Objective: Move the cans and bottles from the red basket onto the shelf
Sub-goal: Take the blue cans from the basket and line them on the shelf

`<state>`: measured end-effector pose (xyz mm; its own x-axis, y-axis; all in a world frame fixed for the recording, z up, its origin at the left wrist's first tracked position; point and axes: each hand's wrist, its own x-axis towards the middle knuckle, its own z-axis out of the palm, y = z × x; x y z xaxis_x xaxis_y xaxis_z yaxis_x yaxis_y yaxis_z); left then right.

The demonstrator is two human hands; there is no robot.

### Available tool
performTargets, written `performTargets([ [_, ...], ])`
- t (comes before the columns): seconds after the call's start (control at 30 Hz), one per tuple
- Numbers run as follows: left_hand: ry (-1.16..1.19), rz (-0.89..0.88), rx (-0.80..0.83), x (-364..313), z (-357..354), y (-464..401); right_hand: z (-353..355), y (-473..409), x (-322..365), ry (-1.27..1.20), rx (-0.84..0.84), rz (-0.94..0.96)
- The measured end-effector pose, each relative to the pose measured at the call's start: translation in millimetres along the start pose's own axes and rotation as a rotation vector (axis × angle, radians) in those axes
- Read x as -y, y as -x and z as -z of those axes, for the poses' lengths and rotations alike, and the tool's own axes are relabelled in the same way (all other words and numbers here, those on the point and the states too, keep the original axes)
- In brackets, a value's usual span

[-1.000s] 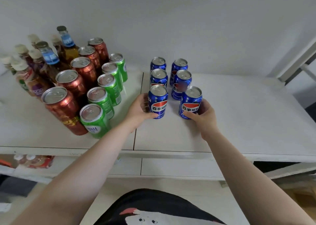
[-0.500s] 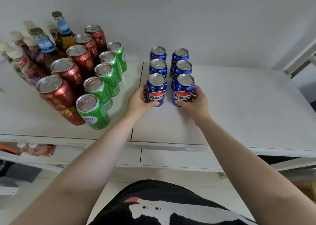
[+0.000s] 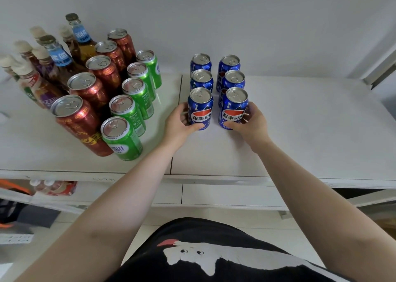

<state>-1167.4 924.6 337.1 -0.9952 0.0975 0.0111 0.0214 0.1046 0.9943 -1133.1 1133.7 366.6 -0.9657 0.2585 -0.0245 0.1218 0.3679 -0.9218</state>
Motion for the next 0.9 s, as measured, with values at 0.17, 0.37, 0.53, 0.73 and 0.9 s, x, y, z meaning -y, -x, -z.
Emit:
performTargets([
  [0.17,-0.010,-0.003,0.014,-1,1,-1,0,0,0,0.003,0.007,-0.006],
  [0.37,-0.041,-0.042,0.027,-2,0,2,-1,3,1,0.043,-0.002,-0.001],
  [0.53,-0.086,-0.042,0.025,-5,-1,5,-2,5,2,0.090,0.000,0.003],
  [0.73,-0.278,-0.021,-0.095,-8,-1,27,2,31,-5,0.113,-0.027,-0.026],
  [0.9,-0.384,-0.058,-0.226,-19,-2,93,15,81,-9,0.124,-0.057,0.063],
])
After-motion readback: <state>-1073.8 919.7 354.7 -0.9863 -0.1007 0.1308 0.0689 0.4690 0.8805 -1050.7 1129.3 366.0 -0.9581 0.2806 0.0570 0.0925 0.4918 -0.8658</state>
